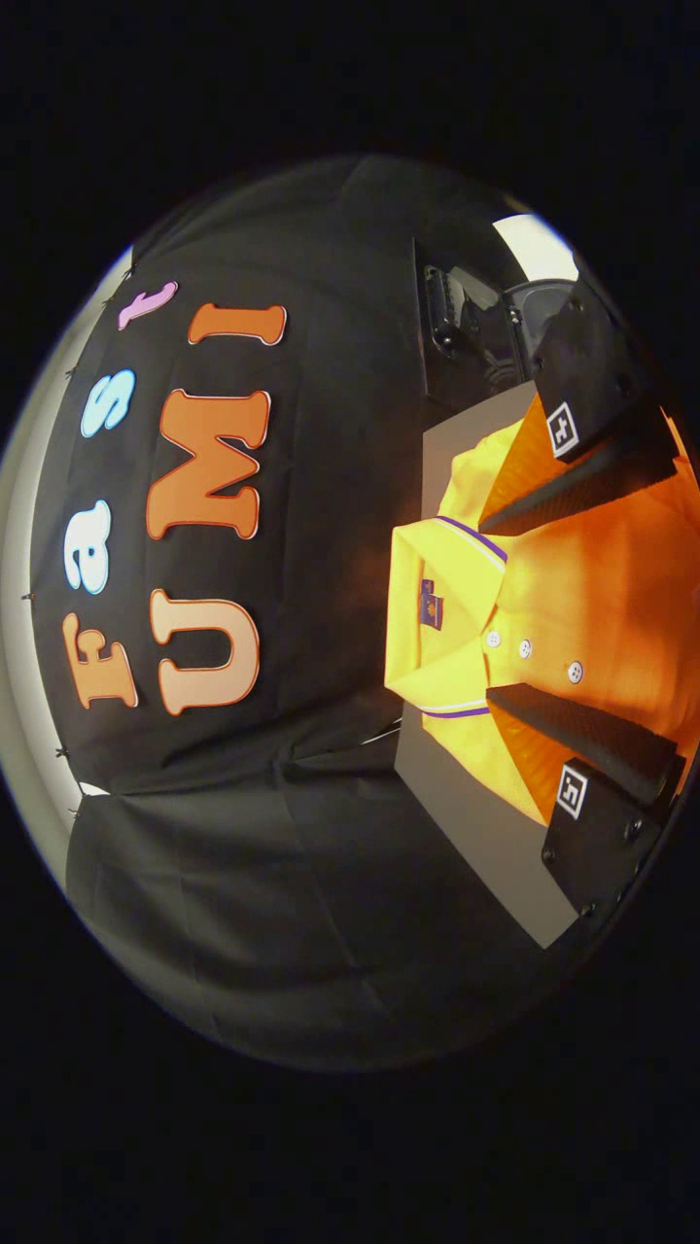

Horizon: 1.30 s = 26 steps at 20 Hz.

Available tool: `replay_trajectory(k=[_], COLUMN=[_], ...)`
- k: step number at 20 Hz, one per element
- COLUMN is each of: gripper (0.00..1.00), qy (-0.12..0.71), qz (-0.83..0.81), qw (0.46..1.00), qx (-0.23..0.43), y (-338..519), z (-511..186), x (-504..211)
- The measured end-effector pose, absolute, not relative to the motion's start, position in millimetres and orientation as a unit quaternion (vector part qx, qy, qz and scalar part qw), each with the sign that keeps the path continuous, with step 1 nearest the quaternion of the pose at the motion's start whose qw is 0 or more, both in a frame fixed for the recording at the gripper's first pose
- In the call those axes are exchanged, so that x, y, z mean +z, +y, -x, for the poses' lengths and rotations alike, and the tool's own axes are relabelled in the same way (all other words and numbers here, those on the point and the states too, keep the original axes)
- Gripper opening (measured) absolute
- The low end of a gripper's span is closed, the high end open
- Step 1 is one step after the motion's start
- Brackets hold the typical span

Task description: Put the clothes into the washing machine and then close the washing machine lid.

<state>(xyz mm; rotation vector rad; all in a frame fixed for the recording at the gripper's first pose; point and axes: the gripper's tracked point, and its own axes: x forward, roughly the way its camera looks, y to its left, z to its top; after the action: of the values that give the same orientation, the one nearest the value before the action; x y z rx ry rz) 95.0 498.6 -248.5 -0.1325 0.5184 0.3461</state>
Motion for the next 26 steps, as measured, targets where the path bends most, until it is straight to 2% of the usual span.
replay_trajectory(k=[3,5,10,12,16,17,19,21,26], gripper=[0.99,1.0,0.88,0.67,0.35,0.35,0.21,0.16,0.16], qy=[0.299,0.304,0.325,0.326,0.331,0.331,0.325,0.303,0.188], qz=[0.082,0.094,0.093,0.101,0.099,0.094,0.088,0.078,0.056], qw=[0.933,0.928,0.913,0.909,0.906,0.907,0.908,0.918,0.948], qx=[0.183,0.194,0.23,0.24,0.244,0.245,0.249,0.244,0.25], y=[503.2,503.8,504.1,506.0,506.7,508.1,505.9,499.3,491.7], z=[-87.6,-86.9,-82.6,-80.7,-77.3,-73.6,-73.1,-67.2,-56.0], x=[-279.5,-275.6,-277.5,-277.3,-274.8,-273.4,-275.3,-262.7,-223.2])
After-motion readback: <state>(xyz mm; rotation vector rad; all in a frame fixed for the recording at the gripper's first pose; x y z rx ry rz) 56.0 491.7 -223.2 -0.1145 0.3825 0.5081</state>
